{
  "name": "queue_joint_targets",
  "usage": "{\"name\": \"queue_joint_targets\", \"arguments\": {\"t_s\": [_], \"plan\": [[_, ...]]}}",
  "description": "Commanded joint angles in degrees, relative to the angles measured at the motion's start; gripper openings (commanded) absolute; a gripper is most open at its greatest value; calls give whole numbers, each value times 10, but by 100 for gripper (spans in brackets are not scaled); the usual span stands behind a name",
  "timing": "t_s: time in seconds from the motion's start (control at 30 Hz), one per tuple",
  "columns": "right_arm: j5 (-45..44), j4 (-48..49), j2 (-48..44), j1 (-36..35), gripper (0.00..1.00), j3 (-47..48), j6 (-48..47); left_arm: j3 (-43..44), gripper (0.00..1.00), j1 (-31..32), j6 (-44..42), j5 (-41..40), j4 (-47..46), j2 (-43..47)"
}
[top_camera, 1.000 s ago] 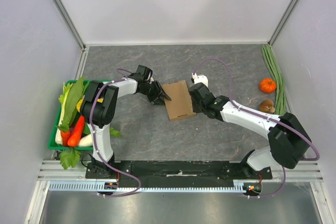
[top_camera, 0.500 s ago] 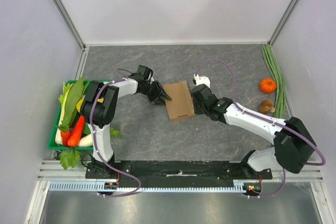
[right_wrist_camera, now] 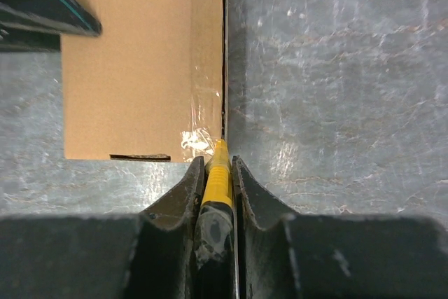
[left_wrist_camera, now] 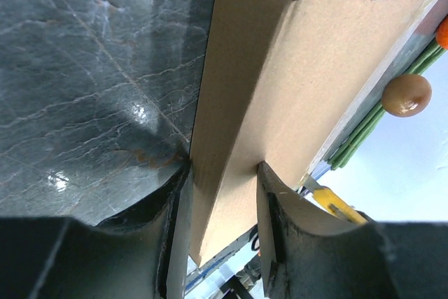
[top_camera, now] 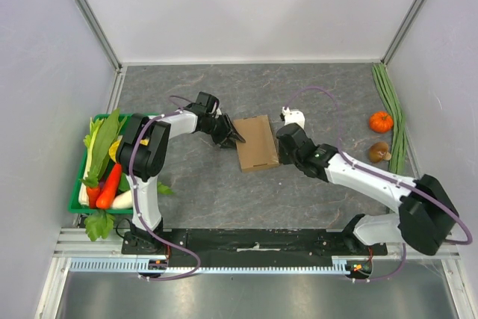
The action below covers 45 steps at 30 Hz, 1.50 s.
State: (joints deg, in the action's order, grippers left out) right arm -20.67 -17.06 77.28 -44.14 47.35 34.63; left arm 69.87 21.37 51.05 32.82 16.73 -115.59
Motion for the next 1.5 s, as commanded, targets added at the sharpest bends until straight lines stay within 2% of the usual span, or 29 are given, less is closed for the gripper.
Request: {"name": "queue_joint_targets", "arguments": {"t_s": [0.0, 0.13, 0.23, 0.33, 0.47, 0.57, 0.67, 0.73, 0.77, 0.83, 0.87, 1.1, 1.2, 1.3, 1.47], "plan": [[-41, 57, -75, -6, 0, -2, 18, -18, 32, 9, -62, -147, 48, -39], [-75, 69, -125, -6, 0, -7, 12, -15, 32, 12, -78, -173, 55, -28], [-92, 77, -122, -5, 0, -1, 4, -10, 35, 17, -88, -174, 55, -22], [-111, 76, -94, -2, 0, 25, -1, -6, 44, 20, -99, -160, 42, 4], [-98, 86, -42, 33, 0, 91, -38, 0, 67, 25, -98, -144, 24, 86], [-62, 121, 15, 62, 0, 148, -66, 12, 70, 28, -110, -138, 24, 123], [-26, 145, 84, 92, 0, 202, -71, 9, 66, 30, -136, -123, 26, 161], [10, 156, 139, 112, 0, 242, -69, -16, 60, 38, -167, -112, 23, 186], [25, 161, 160, 116, 0, 258, -69, -26, 53, 40, -179, -104, 22, 195], [50, 162, 220, 124, 0, 309, -79, -61, 45, 58, -221, -74, 16, 218], [69, 159, 239, 126, 0, 324, -82, -73, 43, 67, -233, -72, 16, 228], [110, 121, 375, 139, 0, 432, -80, -162, 40, 167, -324, -113, 6, 292], [114, 118, 398, 139, 0, 441, -81, -177, 40, 191, -336, -119, 8, 288], [120, 109, 411, 139, 0, 443, -90, -173, 37, 208, -333, -161, 24, 275], [111, 88, 395, 140, 0, 413, -97, -170, 36, 224, -300, -186, 35, 252]]}}
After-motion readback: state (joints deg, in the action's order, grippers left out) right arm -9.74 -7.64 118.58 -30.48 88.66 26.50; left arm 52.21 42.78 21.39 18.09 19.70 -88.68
